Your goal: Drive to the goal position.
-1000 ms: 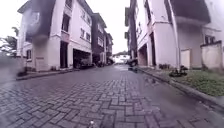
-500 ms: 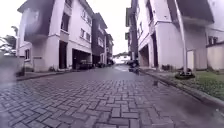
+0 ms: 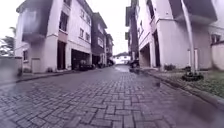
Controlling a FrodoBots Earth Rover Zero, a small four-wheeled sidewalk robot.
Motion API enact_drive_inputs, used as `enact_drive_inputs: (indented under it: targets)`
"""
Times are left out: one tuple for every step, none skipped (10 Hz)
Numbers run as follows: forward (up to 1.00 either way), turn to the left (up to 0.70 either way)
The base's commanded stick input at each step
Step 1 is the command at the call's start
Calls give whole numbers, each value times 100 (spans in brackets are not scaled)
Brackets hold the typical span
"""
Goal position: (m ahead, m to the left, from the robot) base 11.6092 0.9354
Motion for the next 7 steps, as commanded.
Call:
enact_drive_inputs:
  targets:
    - [70,0]
    - [70,0]
    - [70,0]
    - [70,0]
    - [70,0]
    - [70,0]
    - [70,0]
